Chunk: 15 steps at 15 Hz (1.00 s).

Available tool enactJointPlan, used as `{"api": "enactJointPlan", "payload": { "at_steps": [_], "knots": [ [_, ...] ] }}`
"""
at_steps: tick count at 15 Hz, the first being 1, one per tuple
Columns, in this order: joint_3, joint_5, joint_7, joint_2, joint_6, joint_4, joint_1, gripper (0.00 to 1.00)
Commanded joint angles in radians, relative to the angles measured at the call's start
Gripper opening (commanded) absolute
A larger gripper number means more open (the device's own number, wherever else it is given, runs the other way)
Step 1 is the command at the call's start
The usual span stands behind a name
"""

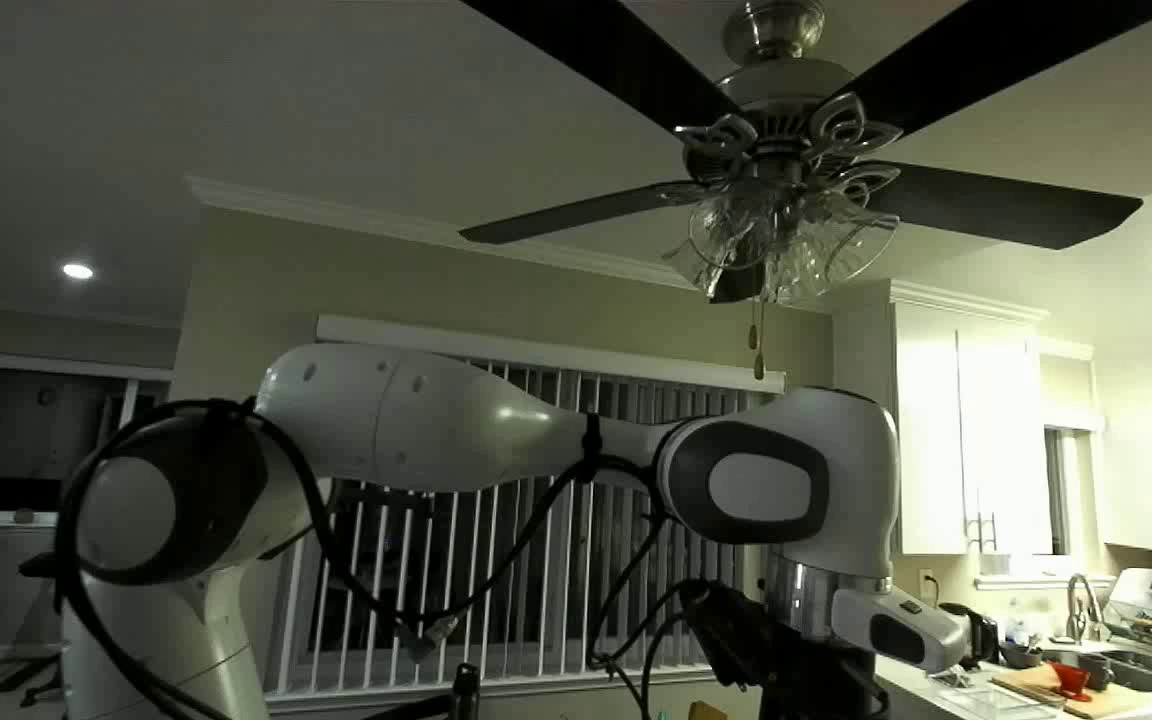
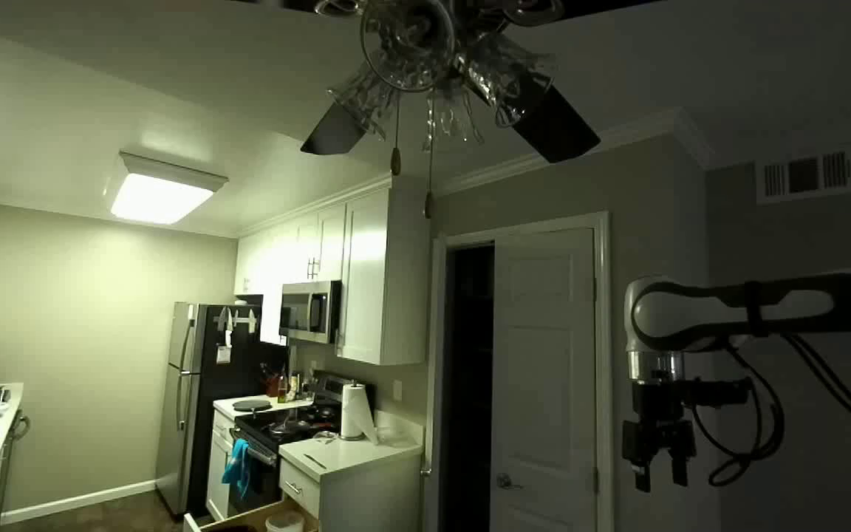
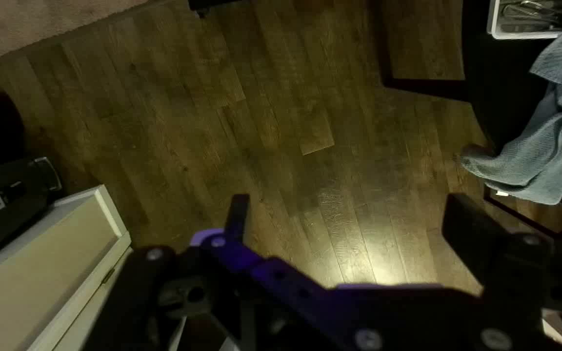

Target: Turn on the ceiling lights

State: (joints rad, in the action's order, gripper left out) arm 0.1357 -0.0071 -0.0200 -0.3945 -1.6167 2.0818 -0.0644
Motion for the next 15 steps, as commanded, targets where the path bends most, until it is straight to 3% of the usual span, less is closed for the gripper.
{"api": "enactJointPlan", "payload": {
  "at_steps": [1,7,15],
  "knots": [
    [-0.012,0.004,0.005,0.002,0.002,-0.003,-0.015,1.00],
    [-0.012,0.022,0.020,-0.016,-0.011,0.007,-0.006,1.00],
    [-0.088,0.071,0.088,-0.235,-0.274,0.120,0.084,1.00]
  ]
}}
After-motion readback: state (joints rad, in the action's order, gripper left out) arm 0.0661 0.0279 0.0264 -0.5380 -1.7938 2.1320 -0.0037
